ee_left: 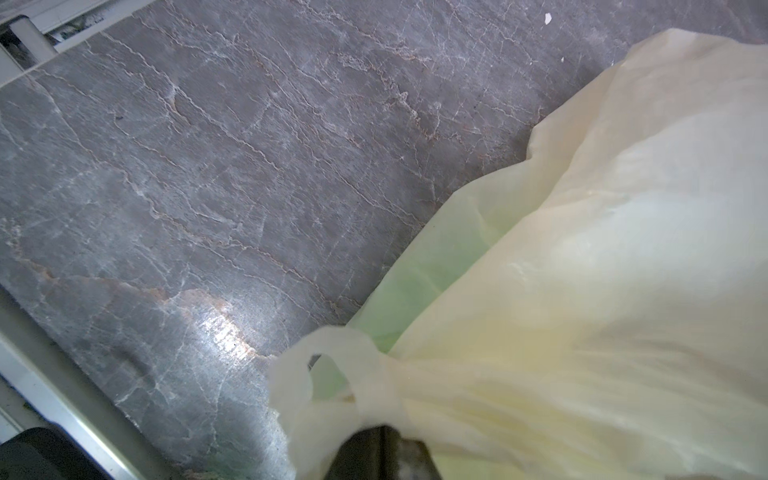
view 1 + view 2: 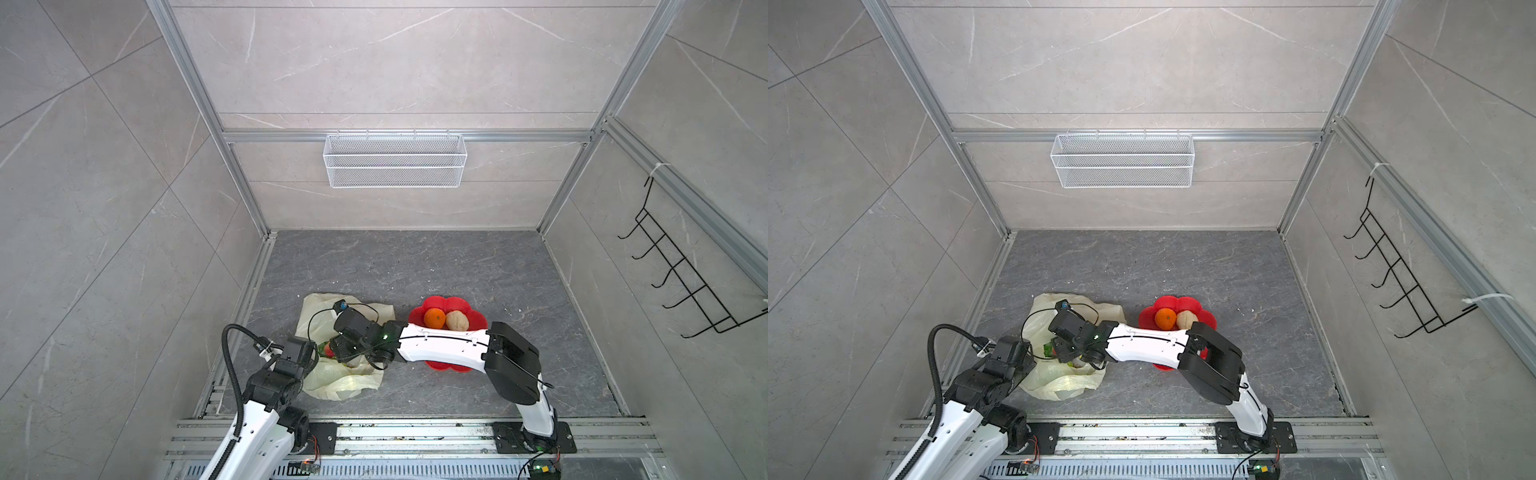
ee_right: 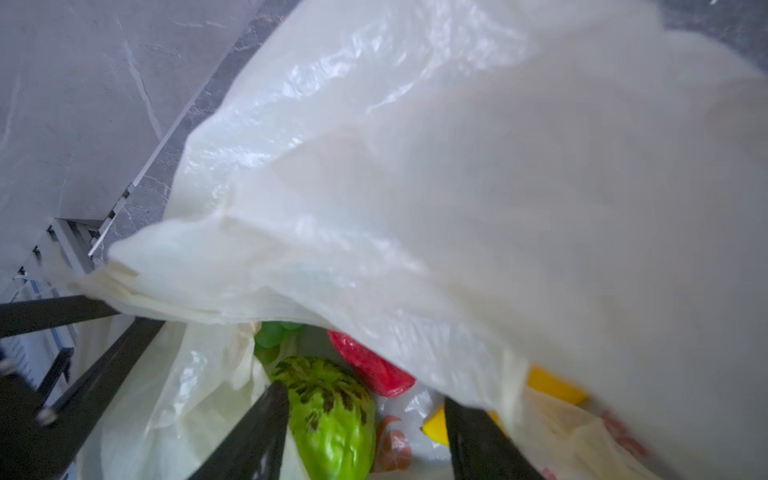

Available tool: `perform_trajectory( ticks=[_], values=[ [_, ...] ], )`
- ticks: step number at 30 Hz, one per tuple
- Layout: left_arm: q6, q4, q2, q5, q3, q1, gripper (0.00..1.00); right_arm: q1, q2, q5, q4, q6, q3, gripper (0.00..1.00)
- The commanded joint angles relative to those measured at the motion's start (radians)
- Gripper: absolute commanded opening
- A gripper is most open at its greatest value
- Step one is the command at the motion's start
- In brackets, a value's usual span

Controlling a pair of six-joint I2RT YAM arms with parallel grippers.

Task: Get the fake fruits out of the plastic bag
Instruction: 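Grasp the red-yellow pear with green leaf using the right gripper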

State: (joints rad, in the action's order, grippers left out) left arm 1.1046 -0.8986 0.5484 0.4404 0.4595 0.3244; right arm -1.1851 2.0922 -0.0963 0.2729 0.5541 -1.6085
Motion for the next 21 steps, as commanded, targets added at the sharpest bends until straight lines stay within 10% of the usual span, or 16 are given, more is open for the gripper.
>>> perform_trajectory(
  ticks=[1, 21],
  values=[
    [0.027, -0.028, -0.027, 0.006, -0.008, -0.005, 0.04, -0.004, 0.06, 0.003, 0.1, 0.019, -0.07, 0.62],
    [0.029, 0.009, -0.018, -0.024, -0.028, -0.006, 0.07, -0.001, 0.289, 0.026, 0.32, 0.053, -0.355, 0.67]
  ],
)
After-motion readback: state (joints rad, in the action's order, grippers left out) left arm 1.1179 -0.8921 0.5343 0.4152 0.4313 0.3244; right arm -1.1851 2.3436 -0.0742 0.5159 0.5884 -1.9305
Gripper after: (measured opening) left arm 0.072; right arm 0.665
